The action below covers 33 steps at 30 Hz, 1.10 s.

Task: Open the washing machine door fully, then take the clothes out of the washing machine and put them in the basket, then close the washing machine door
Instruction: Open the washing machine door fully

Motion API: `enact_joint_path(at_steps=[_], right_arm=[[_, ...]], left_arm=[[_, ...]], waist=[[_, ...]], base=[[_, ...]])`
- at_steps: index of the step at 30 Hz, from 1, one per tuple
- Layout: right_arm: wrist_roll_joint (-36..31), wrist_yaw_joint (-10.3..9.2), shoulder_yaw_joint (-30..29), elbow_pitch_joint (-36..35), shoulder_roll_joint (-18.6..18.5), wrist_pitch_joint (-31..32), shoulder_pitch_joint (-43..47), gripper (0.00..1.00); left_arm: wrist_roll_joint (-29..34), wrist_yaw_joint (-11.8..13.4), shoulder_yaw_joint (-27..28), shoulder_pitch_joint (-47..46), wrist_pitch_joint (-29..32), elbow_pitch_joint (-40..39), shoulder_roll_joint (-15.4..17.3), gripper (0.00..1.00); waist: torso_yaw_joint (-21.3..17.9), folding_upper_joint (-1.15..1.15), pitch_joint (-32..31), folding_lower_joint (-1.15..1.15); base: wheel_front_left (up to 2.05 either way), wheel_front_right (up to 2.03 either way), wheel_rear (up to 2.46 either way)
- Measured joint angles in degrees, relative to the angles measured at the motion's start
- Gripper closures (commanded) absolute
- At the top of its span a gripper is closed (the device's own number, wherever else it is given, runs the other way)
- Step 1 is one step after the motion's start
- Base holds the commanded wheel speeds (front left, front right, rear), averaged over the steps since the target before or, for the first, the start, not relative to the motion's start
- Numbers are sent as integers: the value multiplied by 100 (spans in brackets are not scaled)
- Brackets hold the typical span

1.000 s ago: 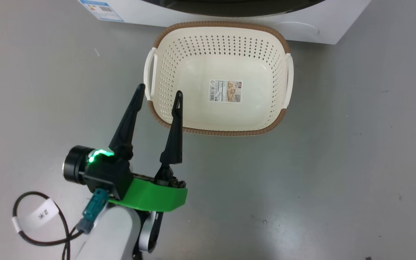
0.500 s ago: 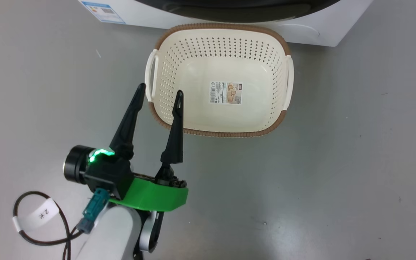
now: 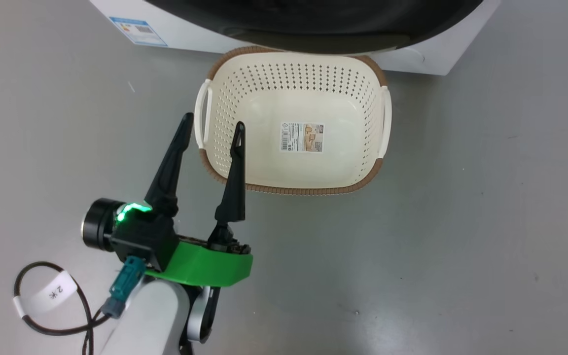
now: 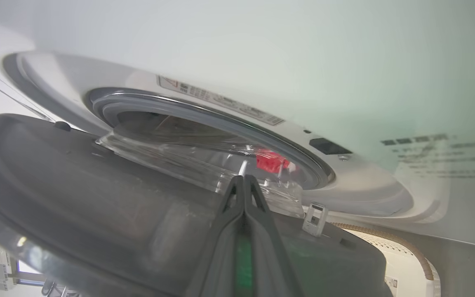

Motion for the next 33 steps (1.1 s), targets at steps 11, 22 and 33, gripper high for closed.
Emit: enact_joint_path(at_steps=[11,22,33], right_arm=[[175,0,54,-371,59,361,667,100],[613,0,361,-601,67,486,1450,100],[1063,0,872,-771,73,439,2043,100]], left_arm=[[43,-2,137,59,0,20,2,0],[43,-10,214,291,0,68,56,0],[32,1,268,567,2,23,156,0]], waist=[[-94,0,-319,0],[-188,0,-782,0],[-183,0,-1240,0]], base=[[0,0,0],[0,0,0],[0,0,0]])
